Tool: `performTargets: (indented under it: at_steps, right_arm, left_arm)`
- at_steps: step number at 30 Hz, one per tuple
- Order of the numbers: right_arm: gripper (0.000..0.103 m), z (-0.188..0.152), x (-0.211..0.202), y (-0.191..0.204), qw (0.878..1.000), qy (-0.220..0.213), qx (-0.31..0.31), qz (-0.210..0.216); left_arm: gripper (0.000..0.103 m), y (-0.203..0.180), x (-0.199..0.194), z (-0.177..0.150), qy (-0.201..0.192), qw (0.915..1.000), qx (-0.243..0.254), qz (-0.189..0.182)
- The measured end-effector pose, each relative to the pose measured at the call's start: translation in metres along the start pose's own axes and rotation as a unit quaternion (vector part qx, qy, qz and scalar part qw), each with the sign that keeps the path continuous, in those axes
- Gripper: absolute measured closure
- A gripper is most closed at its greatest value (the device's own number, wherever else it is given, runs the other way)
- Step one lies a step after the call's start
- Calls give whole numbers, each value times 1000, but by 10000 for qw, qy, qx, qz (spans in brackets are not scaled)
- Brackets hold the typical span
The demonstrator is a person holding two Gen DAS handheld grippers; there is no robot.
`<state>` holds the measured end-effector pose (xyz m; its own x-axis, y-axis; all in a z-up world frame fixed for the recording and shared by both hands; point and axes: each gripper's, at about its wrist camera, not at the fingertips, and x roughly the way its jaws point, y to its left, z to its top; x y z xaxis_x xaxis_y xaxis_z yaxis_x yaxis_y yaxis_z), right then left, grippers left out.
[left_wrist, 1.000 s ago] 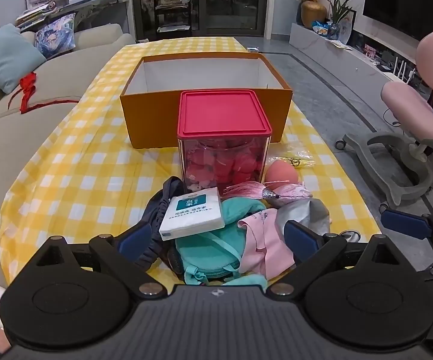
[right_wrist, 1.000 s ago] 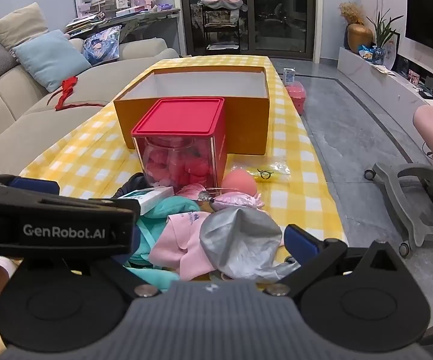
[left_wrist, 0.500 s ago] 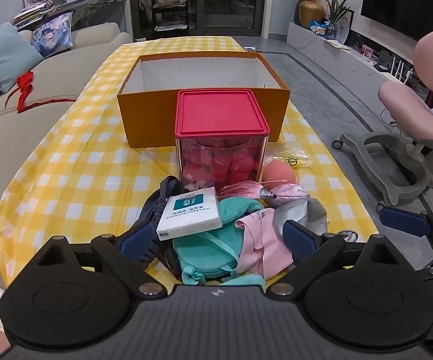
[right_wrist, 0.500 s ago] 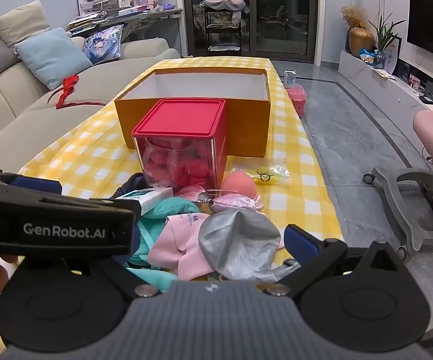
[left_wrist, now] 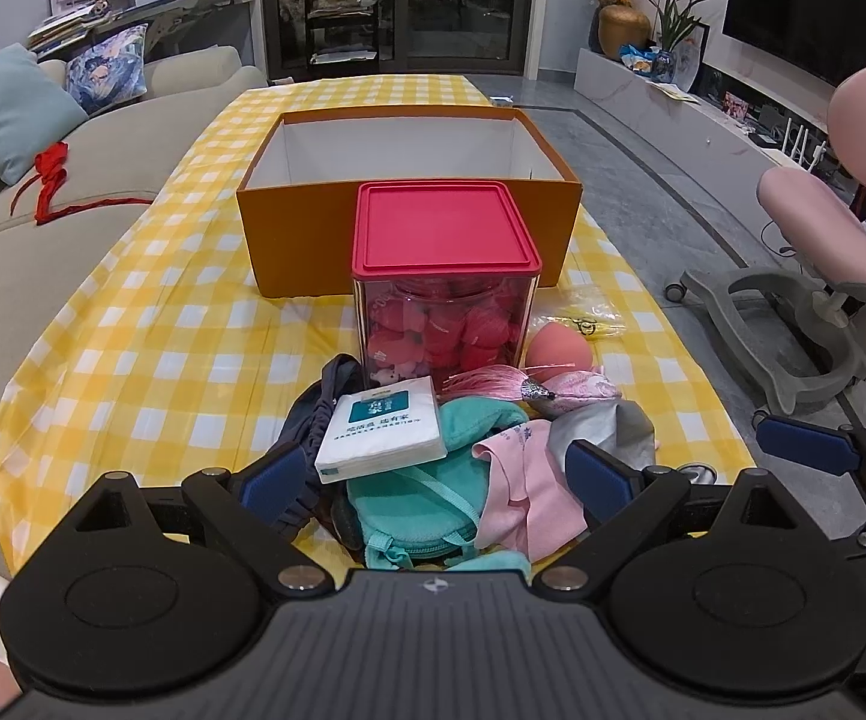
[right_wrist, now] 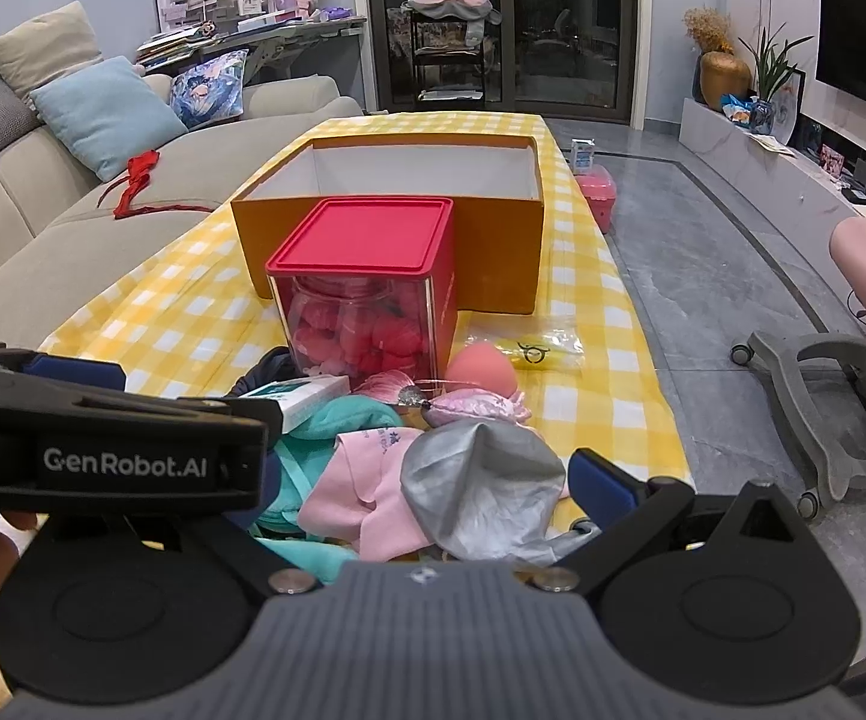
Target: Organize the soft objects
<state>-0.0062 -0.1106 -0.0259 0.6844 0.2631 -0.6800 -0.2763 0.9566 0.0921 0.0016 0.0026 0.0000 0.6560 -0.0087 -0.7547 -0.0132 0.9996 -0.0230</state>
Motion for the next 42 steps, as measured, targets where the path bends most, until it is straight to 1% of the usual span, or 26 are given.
performTargets:
  at_steps: [12,16,42]
  right_arm:
    - [3,0,2,-2,9999,66,73,39]
    - [3,0,2,-3,9999,74,111,47]
    - [3,0,6,-2,9995,269,108,109]
  left_arm:
    - [0,1,0,-1,42,10000,-17,-2]
    - [0,3,2,-1,88,9999,-76,-62]
    - [0,5,5,-4,195,9998,-92,-41]
